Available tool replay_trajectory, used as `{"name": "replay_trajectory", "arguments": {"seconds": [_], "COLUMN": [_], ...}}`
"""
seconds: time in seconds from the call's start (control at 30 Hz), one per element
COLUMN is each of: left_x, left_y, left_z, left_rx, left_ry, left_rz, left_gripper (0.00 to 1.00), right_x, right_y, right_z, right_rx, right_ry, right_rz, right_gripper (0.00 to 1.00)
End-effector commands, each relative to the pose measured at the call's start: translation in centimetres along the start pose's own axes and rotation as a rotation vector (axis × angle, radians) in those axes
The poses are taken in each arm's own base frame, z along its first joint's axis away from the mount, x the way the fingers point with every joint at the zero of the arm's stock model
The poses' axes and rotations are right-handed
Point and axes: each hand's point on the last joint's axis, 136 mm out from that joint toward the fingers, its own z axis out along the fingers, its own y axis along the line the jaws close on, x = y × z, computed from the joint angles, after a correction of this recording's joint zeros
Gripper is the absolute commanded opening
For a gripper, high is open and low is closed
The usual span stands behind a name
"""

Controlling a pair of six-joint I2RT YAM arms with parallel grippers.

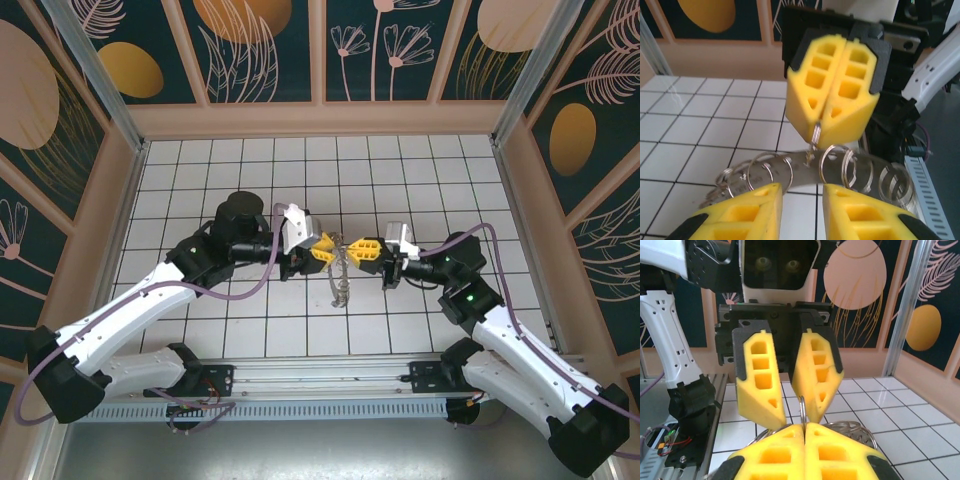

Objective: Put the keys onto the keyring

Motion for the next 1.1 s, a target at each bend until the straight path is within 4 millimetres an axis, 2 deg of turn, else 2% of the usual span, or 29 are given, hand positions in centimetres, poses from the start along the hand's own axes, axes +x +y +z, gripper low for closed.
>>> {"name": "replay_trajectory", "arguments": {"seconds": [0.0,0.17,0.5,0.57,0.67,0.87,0.93,1.0,1.07], "left_x": [-2.0,-3.3,-4.2,-4.2,-4.2,-4.4,-4.2,-3.3,-2.4], "left_y": [-0.4,-0.7,-1.3,-1.3,-1.3,-0.9,-0.3,0.4,0.9], "left_z": [-0.3,-0.2,0.1,0.1,0.1,-0.1,-0.2,-0.1,0.1], "left_rx": [0.013,0.043,0.101,0.099,0.099,0.066,0.033,-0.002,-0.022], "left_ry": [-0.079,-0.111,-0.137,-0.14,-0.139,-0.134,-0.106,-0.04,0.022], "left_rz": [0.025,0.045,0.046,0.048,0.049,0.07,0.078,0.086,0.095], "left_gripper": [0.27,0.28,0.24,0.18,0.01,0.0,0.0,0.0,0.0], "right_x": [-2.0,-2.4,-2.4,-2.5,-2.6,-2.4,-1.8,-1.2,-0.5], "right_y": [1.0,1.3,1.2,1.2,1.2,0.9,0.3,-0.6,-1.2], "right_z": [-0.3,-0.4,-0.4,-0.4,-0.4,-0.5,-0.4,-0.6,-0.9], "right_rx": [-0.038,-0.055,-0.049,-0.051,-0.053,-0.044,-0.008,0.052,0.097], "right_ry": [-0.078,-0.099,-0.1,-0.105,-0.112,-0.104,-0.061,-0.003,0.053], "right_rz": [-0.045,-0.04,-0.035,-0.036,-0.037,-0.024,-0.013,-0.016,-0.024], "right_gripper": [0.0,0.0,0.0,0.0,0.0,0.0,0.01,0.19,0.33]}}
